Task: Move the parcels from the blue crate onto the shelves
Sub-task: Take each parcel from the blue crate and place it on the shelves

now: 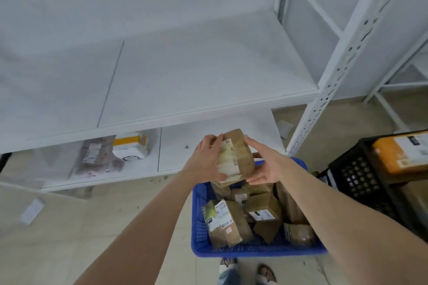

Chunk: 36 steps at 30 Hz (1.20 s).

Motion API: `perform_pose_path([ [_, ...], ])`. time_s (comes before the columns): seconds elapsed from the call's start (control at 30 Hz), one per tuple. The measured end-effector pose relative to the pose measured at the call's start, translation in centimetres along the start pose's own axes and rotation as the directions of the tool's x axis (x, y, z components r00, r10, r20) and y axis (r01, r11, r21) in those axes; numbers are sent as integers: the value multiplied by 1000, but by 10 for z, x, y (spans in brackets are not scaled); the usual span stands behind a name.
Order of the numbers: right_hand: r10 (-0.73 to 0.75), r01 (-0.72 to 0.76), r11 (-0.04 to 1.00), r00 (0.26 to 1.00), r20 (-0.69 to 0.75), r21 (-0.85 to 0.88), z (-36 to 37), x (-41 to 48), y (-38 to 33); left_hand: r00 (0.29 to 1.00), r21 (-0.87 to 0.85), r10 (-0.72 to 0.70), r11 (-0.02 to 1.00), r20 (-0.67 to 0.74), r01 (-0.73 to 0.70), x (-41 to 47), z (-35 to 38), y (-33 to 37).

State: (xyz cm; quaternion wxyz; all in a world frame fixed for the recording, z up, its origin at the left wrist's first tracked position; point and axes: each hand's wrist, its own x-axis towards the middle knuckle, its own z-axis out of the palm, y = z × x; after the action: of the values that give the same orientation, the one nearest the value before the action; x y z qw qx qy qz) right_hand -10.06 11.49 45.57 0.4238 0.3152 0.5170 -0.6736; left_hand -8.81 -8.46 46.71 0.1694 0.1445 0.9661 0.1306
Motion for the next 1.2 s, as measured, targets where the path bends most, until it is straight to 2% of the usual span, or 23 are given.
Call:
perform_pose_path([
  [0.07, -11, 11, 1000, 1000, 1, -13, 2, -8, -1, 997, -109, -81, 991, 18, 82, -6, -14, 0],
  [0.13, -45, 44, 998, 999, -8, -54, 3, -12, 0, 980, -319, -192, 927, 48, 198, -12, -25, -3],
  [0.23, -106, 106, 994, 994, 1, -19, 12, -20, 2, 933, -684, -335, 651, 128, 328, -21, -37, -1],
  [0.3, -136, 135, 990, 990, 27, 46, 23, -27, 2, 918, -768, -376, 550, 122, 328, -29, -42, 5],
  [0.4, -130, 126, 989, 990, 51, 73, 34, -33, 1, 903, -802, -420, 507, 89, 315, -40, -45, 10],
  [0.43, -105, 100, 991, 993, 59, 84, 34, -34, 1, 904, -778, -423, 546, 65, 311, -43, -45, 12],
  [0.53, -68, 57, 990, 994, 83, 128, 32, -39, 3, 946, -576, -319, 783, -49, 234, -54, -49, 13],
  [0.57, -91, 79, 983, 994, 66, 168, 33, -40, 4, 959, -514, -273, 834, -73, 199, -56, -51, 13],
  [0.6, -128, 116, 969, 991, 43, 217, 33, -41, 5, 965, -513, -251, 839, -72, 180, -57, -52, 13],
  [0.63, -166, 154, 952, 986, 24, 265, 33, -40, 6, 965, -559, -257, 809, -56, 183, -60, -55, 15],
  [0.7, -234, 205, 924, 971, 54, 324, 35, -40, 10, 938, -742, -344, 639, -42, 201, -62, -59, 19],
  [0.8, -282, 226, 915, 951, 129, 334, 41, -39, 14, 849, -968, -528, 219, -13, 122, -66, -62, 18],
  [0.83, -289, 227, 912, 947, 142, 343, 43, -40, 15, 829, -987, -559, 133, 2, 93, -67, -62, 17],
  [0.9, -296, 234, 909, 945, 138, 345, 48, -42, 18, 807, -993, -590, 104, -17, 56, -69, -60, 14],
  [1.0, -278, 246, 932, 956, 90, 267, 59, -44, 21, 824, -990, -562, 140, -71, 10, -73, -61, 10],
  [1.1, -263, 237, 955, 954, 143, 181, 75, -49, 25, 836, -984, -540, 176, -102, -7, -81, -66, 8],
  [1.2, -258, 235, 958, 956, 140, 163, 87, -54, 27, 825, -989, -556, 147, -98, -18, -91, -73, 3],
])
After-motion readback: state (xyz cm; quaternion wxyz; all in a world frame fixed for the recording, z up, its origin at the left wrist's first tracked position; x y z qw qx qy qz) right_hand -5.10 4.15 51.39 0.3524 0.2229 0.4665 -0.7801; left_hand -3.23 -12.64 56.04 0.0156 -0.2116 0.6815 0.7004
